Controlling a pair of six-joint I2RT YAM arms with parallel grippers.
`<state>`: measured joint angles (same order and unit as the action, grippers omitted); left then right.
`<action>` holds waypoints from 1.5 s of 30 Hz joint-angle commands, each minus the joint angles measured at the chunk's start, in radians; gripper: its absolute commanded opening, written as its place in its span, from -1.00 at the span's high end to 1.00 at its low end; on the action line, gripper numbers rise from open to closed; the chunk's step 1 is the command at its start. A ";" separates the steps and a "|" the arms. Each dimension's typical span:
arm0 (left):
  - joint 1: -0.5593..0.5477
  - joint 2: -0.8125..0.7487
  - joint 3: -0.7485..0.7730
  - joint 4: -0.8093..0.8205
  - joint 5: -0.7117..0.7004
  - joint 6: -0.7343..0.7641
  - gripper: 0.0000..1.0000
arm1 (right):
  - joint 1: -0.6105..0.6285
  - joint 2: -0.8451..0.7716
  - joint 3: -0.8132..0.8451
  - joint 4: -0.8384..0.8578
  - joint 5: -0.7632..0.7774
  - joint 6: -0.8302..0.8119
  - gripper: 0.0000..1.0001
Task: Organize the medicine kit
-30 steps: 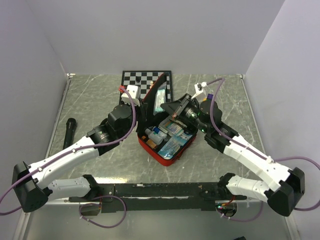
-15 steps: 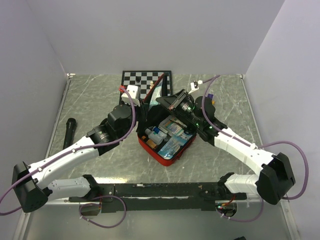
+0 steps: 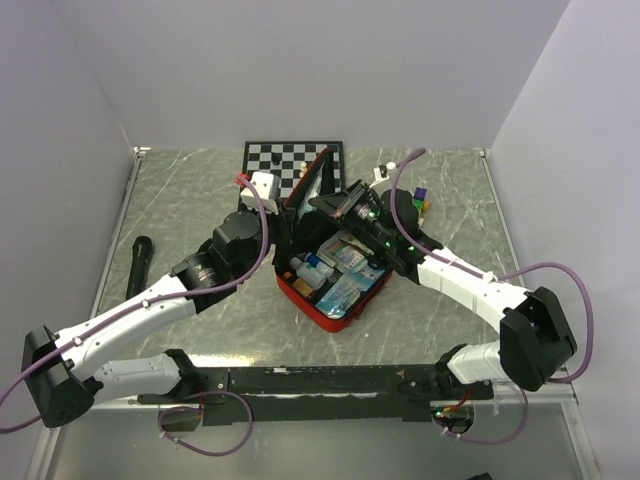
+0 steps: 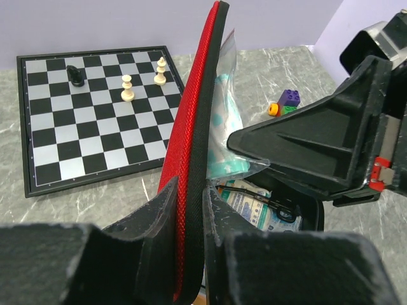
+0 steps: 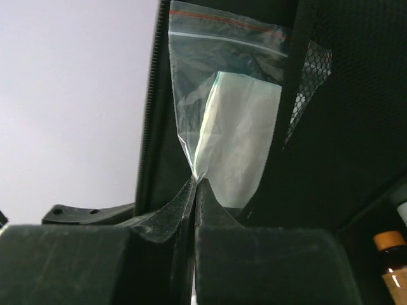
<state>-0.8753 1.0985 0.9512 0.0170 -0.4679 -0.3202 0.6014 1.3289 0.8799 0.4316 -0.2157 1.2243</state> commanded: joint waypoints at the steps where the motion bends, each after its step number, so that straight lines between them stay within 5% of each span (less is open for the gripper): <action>1: -0.002 -0.022 -0.019 0.000 0.026 -0.036 0.66 | -0.015 0.010 0.024 0.065 -0.053 -0.057 0.96; 7: -0.004 -0.015 -0.020 0.000 0.020 -0.034 0.66 | -0.015 -0.005 0.079 -0.005 -0.106 -0.144 0.00; 11: -0.002 -0.011 -0.017 0.000 0.014 -0.036 0.66 | -0.014 -0.043 0.114 -0.082 -0.105 -0.190 -0.25; 17: -0.002 -0.012 -0.015 -0.003 0.011 -0.039 0.67 | -0.014 -0.121 0.172 -0.309 -0.038 -0.325 -0.21; 22: -0.002 -0.011 -0.011 0.003 0.023 -0.046 0.70 | -0.014 -0.088 0.253 -0.453 -0.011 -0.436 0.53; 26: -0.002 -0.012 -0.005 -0.012 0.040 -0.056 0.73 | -0.012 -0.021 0.315 -0.481 -0.024 -0.506 0.77; 39: -0.004 -0.014 0.008 -0.015 0.057 -0.051 0.92 | -0.014 0.216 0.528 -0.709 -0.059 -0.626 0.74; 45: -0.002 -0.012 0.020 -0.043 0.052 -0.042 0.98 | -0.012 0.060 0.435 -0.648 0.021 -0.660 0.17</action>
<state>-0.8753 1.0901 0.9428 0.0181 -0.4412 -0.3374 0.5930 1.5246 1.3415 -0.2459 -0.2535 0.6205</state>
